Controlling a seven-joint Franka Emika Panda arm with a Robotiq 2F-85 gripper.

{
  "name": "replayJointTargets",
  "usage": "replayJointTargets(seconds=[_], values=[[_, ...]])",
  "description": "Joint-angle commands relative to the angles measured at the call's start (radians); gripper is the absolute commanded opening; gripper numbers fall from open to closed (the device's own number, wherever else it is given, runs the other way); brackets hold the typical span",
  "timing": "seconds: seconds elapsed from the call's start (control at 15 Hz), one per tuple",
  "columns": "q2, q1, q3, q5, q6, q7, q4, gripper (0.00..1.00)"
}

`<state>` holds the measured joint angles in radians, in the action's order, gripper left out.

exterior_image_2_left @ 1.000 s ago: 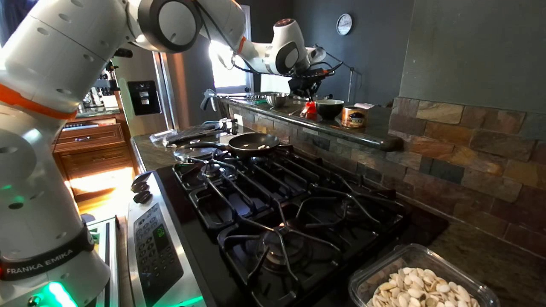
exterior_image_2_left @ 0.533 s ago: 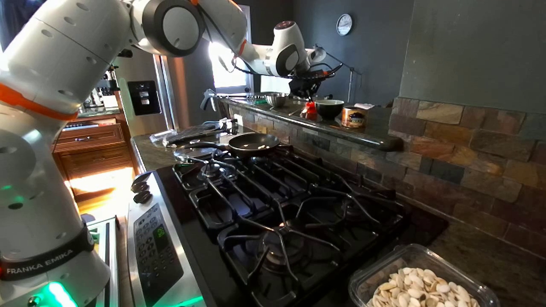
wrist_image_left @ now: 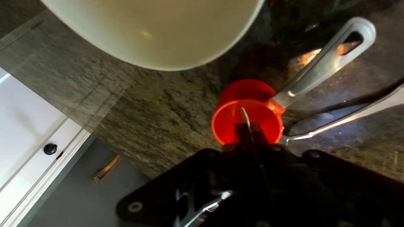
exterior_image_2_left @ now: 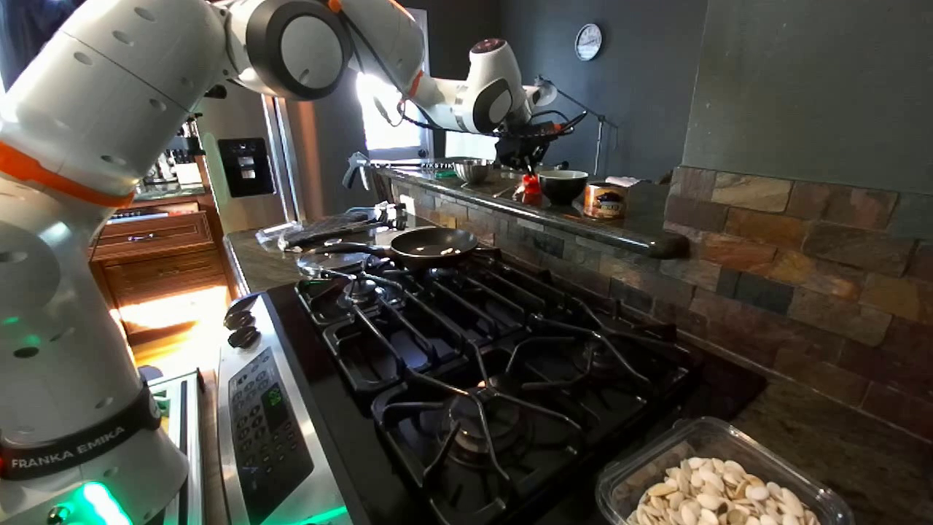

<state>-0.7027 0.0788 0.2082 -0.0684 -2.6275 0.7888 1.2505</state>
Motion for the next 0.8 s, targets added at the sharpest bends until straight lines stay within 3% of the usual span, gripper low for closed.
replayJointTargets(seconds=[0.0,0.67,0.73], values=[[-0.030,-0.010,0.020,-0.001,-0.014,0.022,-0.034,0.01],[-0.045,-0.010,0.028,0.001,-0.007,0.029,-0.053,0.01],[-0.046,-0.009,0.028,0.000,-0.007,0.029,-0.053,0.07]])
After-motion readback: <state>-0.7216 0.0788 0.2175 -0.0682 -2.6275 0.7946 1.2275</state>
